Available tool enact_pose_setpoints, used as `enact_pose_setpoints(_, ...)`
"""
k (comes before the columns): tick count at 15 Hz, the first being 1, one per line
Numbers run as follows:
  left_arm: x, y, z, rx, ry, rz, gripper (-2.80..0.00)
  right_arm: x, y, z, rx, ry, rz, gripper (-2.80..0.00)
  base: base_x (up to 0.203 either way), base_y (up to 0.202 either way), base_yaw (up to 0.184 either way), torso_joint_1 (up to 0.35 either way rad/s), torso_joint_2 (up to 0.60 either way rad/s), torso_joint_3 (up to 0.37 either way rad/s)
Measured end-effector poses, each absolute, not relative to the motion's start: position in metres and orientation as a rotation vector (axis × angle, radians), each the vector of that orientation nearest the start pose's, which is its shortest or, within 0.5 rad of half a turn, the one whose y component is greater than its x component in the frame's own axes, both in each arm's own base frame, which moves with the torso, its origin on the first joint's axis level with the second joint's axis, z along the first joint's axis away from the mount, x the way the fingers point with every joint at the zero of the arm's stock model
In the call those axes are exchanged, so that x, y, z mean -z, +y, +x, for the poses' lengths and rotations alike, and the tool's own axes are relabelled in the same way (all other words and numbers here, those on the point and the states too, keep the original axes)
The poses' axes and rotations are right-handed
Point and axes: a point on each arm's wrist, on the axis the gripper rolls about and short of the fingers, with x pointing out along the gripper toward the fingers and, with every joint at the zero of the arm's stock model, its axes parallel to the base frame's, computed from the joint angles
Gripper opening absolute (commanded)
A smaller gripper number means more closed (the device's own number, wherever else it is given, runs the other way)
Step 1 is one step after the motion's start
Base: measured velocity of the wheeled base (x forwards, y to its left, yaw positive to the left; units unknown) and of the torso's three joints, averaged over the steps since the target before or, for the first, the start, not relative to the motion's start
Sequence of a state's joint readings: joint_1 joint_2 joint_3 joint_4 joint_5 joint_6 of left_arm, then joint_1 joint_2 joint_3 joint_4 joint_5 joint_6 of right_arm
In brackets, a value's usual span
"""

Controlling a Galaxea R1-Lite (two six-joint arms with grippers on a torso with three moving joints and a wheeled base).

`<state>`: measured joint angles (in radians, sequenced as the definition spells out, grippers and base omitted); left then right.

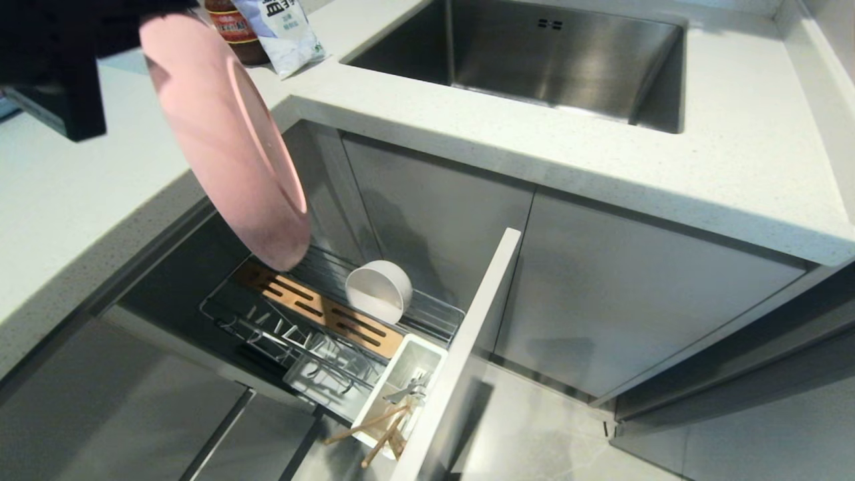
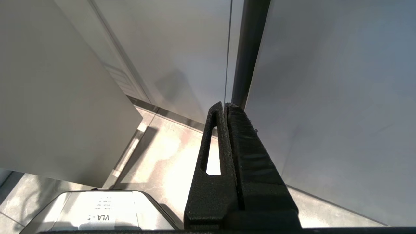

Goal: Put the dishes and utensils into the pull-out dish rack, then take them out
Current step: Pick up the plate and place it in the cupboard

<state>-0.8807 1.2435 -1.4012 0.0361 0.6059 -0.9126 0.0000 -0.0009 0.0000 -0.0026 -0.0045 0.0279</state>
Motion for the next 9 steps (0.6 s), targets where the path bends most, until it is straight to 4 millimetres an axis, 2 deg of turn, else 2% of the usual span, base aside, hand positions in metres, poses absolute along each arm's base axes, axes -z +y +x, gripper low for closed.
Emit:
enact_pose_setpoints(5,-0.331,-0.141,0.120,0.116,0.144,-1.031,-2.80,-0.076,0.000,-0.023,0.005,-0.003,0.028,-2.80,0.000,0.000,0.000,0.000,0.00,0.000)
enact_pose_setpoints(9,-0.287,-0.149,0.125,-0.006,0.197,-1.062,-2.80,-0.076,0.000,-0.023,0.004,-0.004,0.028,-2.80,0.000,0.000,0.000,0.000,0.00,0.000)
